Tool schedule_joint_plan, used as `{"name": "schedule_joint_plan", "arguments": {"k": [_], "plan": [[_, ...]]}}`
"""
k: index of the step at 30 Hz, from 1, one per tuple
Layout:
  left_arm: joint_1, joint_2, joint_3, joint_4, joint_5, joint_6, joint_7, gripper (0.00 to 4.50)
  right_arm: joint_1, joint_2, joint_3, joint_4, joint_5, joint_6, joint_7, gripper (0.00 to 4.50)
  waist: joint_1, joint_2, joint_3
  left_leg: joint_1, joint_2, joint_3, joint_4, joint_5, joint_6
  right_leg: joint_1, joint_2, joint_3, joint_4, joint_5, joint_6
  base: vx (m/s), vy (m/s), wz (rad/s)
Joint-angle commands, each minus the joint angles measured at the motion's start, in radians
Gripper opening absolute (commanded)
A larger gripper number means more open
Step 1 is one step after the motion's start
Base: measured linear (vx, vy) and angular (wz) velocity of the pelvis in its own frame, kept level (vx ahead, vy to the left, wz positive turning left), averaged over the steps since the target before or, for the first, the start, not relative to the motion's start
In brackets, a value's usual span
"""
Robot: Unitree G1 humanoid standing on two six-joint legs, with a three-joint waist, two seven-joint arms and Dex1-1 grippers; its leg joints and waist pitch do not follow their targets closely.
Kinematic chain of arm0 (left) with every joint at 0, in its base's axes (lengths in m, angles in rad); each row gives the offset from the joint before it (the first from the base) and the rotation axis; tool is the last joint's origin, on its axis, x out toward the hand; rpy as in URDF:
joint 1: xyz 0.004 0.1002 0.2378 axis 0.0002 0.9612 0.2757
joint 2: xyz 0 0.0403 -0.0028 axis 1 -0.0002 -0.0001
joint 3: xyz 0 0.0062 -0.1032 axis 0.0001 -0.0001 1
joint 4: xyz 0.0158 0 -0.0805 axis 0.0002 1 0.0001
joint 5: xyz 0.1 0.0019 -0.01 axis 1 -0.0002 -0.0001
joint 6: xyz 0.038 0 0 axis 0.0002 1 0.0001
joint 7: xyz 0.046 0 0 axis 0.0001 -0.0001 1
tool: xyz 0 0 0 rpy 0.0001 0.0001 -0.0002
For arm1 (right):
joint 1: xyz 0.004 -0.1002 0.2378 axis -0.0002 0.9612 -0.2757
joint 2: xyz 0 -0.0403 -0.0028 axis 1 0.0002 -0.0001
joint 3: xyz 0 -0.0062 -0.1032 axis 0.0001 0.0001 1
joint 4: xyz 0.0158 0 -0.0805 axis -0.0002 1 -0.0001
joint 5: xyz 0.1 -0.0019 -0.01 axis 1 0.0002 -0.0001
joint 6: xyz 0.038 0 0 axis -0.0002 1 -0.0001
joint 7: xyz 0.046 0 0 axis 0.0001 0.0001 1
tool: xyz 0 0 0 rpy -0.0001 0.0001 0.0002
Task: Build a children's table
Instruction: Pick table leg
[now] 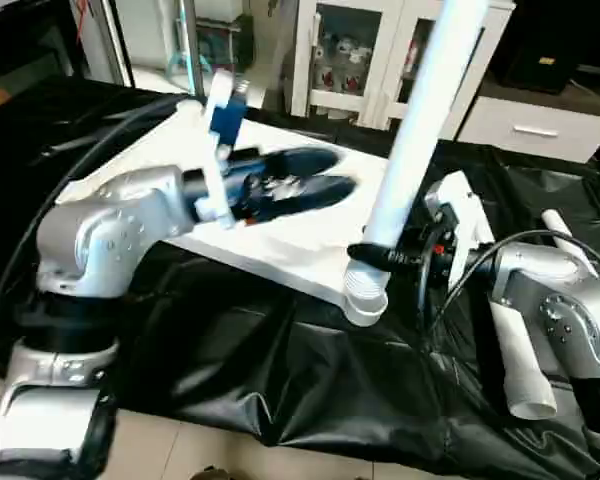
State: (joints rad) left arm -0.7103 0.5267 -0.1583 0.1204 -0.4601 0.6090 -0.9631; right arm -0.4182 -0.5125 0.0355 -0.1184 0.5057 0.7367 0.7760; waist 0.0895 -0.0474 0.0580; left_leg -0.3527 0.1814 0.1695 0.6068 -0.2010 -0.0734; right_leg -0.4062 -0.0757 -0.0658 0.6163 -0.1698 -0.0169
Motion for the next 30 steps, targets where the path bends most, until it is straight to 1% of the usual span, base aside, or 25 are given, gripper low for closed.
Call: {"name": "schedule_joint_plan", "arguments": {"k": [1, 2, 3, 4, 5, 6, 7, 8, 9, 10, 12, 13, 14, 15, 16, 17, 18, 19, 20, 21, 23, 25, 28, 29, 30], "plan": [[0.009, 0.011, -0.091, 0.045, 0.125, -0.082, 0.016, 3.59, 0.007, -0.010, -0.033, -0.017, 0.001, 0.007, -0.016, 1.88, -0.004, 0.015, -0.069, 0.007, 0.038, -0.011, -0.075, -0.154, -0.020, 0.058, -0.055, 0.049, -0.072, -0.250, -0.115, 0.000, 0.000, 0.00], [0.001, 0.011, -0.136, 0.085, 0.178, -0.131, 0.020, 3.59, 0.015, -0.010, -0.039, -0.020, 0.002, 0.009, -0.020, 1.88, -0.002, 0.012, -0.073, 0.006, 0.040, -0.011, -0.074, -0.138, -0.028, 0.060, -0.060, 0.048, -0.067, -0.226, -0.127, 0.000, 0.000, 0.00], [-0.009, 0.006, -0.172, 0.125, 0.219, -0.172, 0.020, 3.59, 0.024, -0.010, -0.043, -0.024, 0.002, 0.010, -0.024, 1.88, 0.001, 0.013, -0.070, 0.007, 0.039, -0.011, -0.076, -0.135, -0.020, 0.056, -0.058, 0.048, -0.076, -0.230, -0.124, 0.000, 0.000, 0.00], [-0.009, 0.006, -0.172, 0.125, 0.219, -0.172, 0.020, 3.77, 0.024, -0.010, -0.043, -0.024, 0.002, 0.010, -0.024, 1.88, 0.002, 0.015, -0.072, 0.009, 0.040, -0.011, -0.075, -0.140, -0.029, 0.056, -0.061, 0.048, -0.068, -0.210, -0.138, 0.000, 0.000, 0.00], [-0.018, -0.005, -0.198, 0.163, 0.247, -0.204, 0.018, 3.87, 0.033, -0.009, -0.046, -0.030, 0.001, 0.012, -0.029, 1.88, 0.003, 0.014, -0.074, 0.006, 0.041, -0.011, -0.074, -0.122, -0.028, 0.059, -0.061, 0.047, -0.064, -0.169, -0.154, 0.000, 0.000, 0.00], [-0.048, -0.026, -0.264, 0.256, 0.294, -0.274, -0.038, 3.94, 0.064, -0.009, -0.050, -0.060, 0.004, 0.017, -0.036, 1.88, 0.003, 0.023, -0.073, 0.005, 0.038, -0.011, -0.074, -0.121, -0.028, 0.059, -0.061, 0.048, -0.065, -0.161, -0.158, 0.000, 0.000, 0.00], [-0.052, -0.028, -0.271, 0.270, 0.302, -0.284, -0.047, 3.94, 0.069, -0.010, -0.050, -0.066, 0.005, 0.019, -0.038, 1.88, 0.005, 0.021, -0.075, 0.008, 0.037, -0.009, -0.072, -0.124, -0.025, 0.059, -0.061, 0.049, -0.067, -0.152, -0.156, 0.000, 0.000, 0.00], [-0.057, -0.031, -0.280, 0.285, 0.311, -0.295, -0.058, 3.94, 0.074, -0.011, -0.050, -0.073, 0.007, 0.021, -0.040, 1.88, 0.004, 0.022, -0.077, 0.005, 0.038, -0.011, -0.073, -0.118, -0.027, 0.064, -0.062, 0.048, -0.062, -0.124, -0.168, 0.000, 0.000, 0.00], [-0.074, -0.044, -0.297, 0.338, 0.342, -0.347, -0.070, 4.12, 0.086, -0.015, -0.052, -0.088, 0.012, 0.026, -0.042, 1.88, 0.003, 0.020, -0.074, 0.002, 0.035, -0.011, -0.074, -0.119, -0.020, 0.064, -0.061, 0.048, -0.068, -0.130, -0.166, 0.000, 0.000, 0.00], [-0.106, -0.078, -0.314, 0.427, 0.374, -0.414, -0.083, 4.12, 0.103, -0.027, -0.056, -0.111, 0.019, 0.036, -0.041, 1.88, 0.004, 0.033, -0.077, 0.004, 0.037, -0.013, -0.072, -0.126, -0.026, 0.066, -0.065, 0.049, -0.062, -0.129, -0.174, 0.000, 0.000, 0.00], [-0.128, -0.104, -0.325, 0.492, 0.391, -0.459, -0.103, 4.34, 0.114, -0.036, -0.061, -0.126, 0.023, 0.044, -0.040, 1.88, 0.001, 0.027, -0.076, 0.005, 0.034, -0.011, -0.071, -0.141, -0.017, 0.067, -0.062, 0.048, -0.073, -0.149, -0.173, 0.000, 0.000, 0.00], [-0.143, -0.117, -0.337, 0.534, 0.403, -0.486, -0.125, 4.34, 0.122, -0.043, -0.066, -0.135, 0.025, 0.049, -0.039, 1.88, 0.000, 0.029, -0.076, 0.004, 0.035, -0.011, -0.071, -0.141, -0.015, 0.069, -0.063, 0.049, -0.071, -0.148, -0.179, 0.000, 0.000, 0.00], [-0.146, -0.120, -0.340, 0.542, 0.405, -0.490, -0.128, 4.37, 0.123, -0.045, -0.067, -0.137, 0.025, 0.050, -0.038, 1.88, 0.002, 0.026, -0.076, 0.003, 0.035, -0.011, -0.070, -0.140, -0.011, 0.070, -0.066, 0.050, -0.070, -0.154, -0.180, 0.000, 0.000, 0.00], [-0.162, -0.134, -0.349, 0.583, 0.416, -0.513, -0.140, 4.37, 0.131, -0.053, -0.073, -0.146, 0.027, 0.055, -0.037, 1.88, 0.000, 0.028, -0.074, 0.000, 0.034, -0.011, -0.070, -0.137, -0.008, 0.071, -0.066, 0.050, -0.073, -0.163, -0.179, 0.000, 0.000, 0.00], [-0.173, -0.143, -0.353, 0.613, 0.423, -0.530, -0.143, 4.37, 0.136, -0.057, -0.076, -0.151, 0.029, 0.058, -0.037, 1.88, 0.001, 0.028, -0.074, 0.002, 0.034, -0.009, -0.069, -0.141, -0.003, 0.069, -0.065, 0.050, -0.078, -0.180, -0.177, 0.000, 0.000, 0.00], [-0.190, -0.158, -0.359, 0.659, 0.437, -0.555, -0.137, 4.37, 0.144, -0.065, -0.082, -0.160, 0.030, 0.062, -0.037, 1.88, -0.001, 0.029, -0.074, 0.000, 0.033, -0.009, -0.069, -0.138, 0.001, 0.071, -0.064, 0.050, -0.079, -0.183, -0.178, 0.000, 0.000, 0.00], [-0.193, -0.161, -0.360, 0.666, 0.440, -0.559, -0.136, 4.37, 0.145, -0.067, -0.082, -0.162, 0.031, 0.063, -0.037, 1.88, 0.000, 0.029, -0.076, 0.003, 0.035, -0.009, -0.068, -0.141, 0.000, 0.070, -0.065, 0.049, -0.076, -0.183, -0.179, 0.000, 0.000, 0.00], [-0.219, -0.184, -0.370, 0.743, 0.466, -0.599, -0.121, 4.37, 0.159, -0.078, -0.091, -0.180, 0.035, 0.072, -0.038, 1.88, -0.004, 0.030, -0.075, 0.001, 0.034, -0.009, -0.068, -0.139, 0.006, 0.071, -0.063, 0.049, -0.079, -0.182, -0.181, 0.000, 0.000, 0.00], [-0.234, -0.197, -0.377, 0.796, 0.491, -0.627, -0.116, 4.37, 0.167, -0.084, -0.097, -0.193, 0.039, 0.080, -0.040, 1.88, -0.003, 0.034, -0.077, 0.004, 0.036, -0.011, -0.067, -0.137, 0.008, 0.072, -0.065, 0.049, -0.075, -0.177, -0.183, 0.000, 0.000, 0.00], [-0.236, -0.199, -0.378, 0.803, 0.494, -0.630, -0.115, 4.37, 0.169, -0.085, -0.098, -0.195, 0.040, 0.081, -0.040, 1.88, -0.004, 0.031, -0.075, 0.002, 0.033, -0.009, -0.067, -0.134, 0.017, 0.071, -0.062, 0.049, -0.082, -0.179, -0.180, 0.000, 0.000, 0.00], [-0.261, -0.229, -0.377, 0.902, 0.522, -0.664, -0.116, 4.37, 0.187, -0.096, -0.112, -0.221, 0.047, 0.096, -0.048, 1.88, -0.003, 0.037, -0.078, 0.004, 0.034, -0.010, -0.065, -0.128, 0.023, 0.073, -0.063, 0.049, -0.079, -0.165, -0.187, 0.000, 0.000, 0.00], [-0.270, -0.243, -0.371, 0.938, 0.528, -0.678, -0.110, 4.37, 0.195, -0.101, -0.119, -0.231, 0.050, 0.101, -0.051, 1.88, -0.004, 0.033, -0.077, 0.000, 0.034, -0.009, -0.065, -0.123, 0.031, 0.075, -0.065, 0.049, -0.081, -0.165, -0.193, 0.000, 0.000, 0.00], [-0.283, -0.262, -0.370, 0.987, 0.541, -0.705, -0.093, 4.01, 0.204, -0.109, -0.128, -0.242, 0.054, 0.107, -0.052, 1.88, -0.002, 0.033, -0.077, 0.002, 0.036, -0.010, -0.065, -0.124, 0.037, 0.073, -0.066, 0.048, -0.081, -0.185, -0.197, 0.000, 0.000, 0.00], [-0.286, -0.271, -0.372, 1.001, 0.546, -0.706, -0.085, 4.01, 0.208, -0.111, -0.128, -0.245, 0.056, 0.109, -0.051, 1.88, -0.002, 0.025, -0.077, 0.002, 0.037, -0.009, -0.065, -0.125, 0.040, 0.073, -0.066, 0.048, -0.082, -0.188, -0.196, 0.000, 0.000, 0.00], [-0.292, -0.281, -0.370, 1.022, 0.553, -0.714, -0.080, 4.01, 0.210, -0.113, -0.128, -0.248, 0.057, 0.112, -0.050, 1.88, -0.002, 0.026, -0.076, 0.002, 0.036, -0.009, -0.065, -0.126, 0.043, 0.073, -0.066, 0.048, -0.083, -0.197, -0.193, 0.000, 0.000, 0.00]]}}
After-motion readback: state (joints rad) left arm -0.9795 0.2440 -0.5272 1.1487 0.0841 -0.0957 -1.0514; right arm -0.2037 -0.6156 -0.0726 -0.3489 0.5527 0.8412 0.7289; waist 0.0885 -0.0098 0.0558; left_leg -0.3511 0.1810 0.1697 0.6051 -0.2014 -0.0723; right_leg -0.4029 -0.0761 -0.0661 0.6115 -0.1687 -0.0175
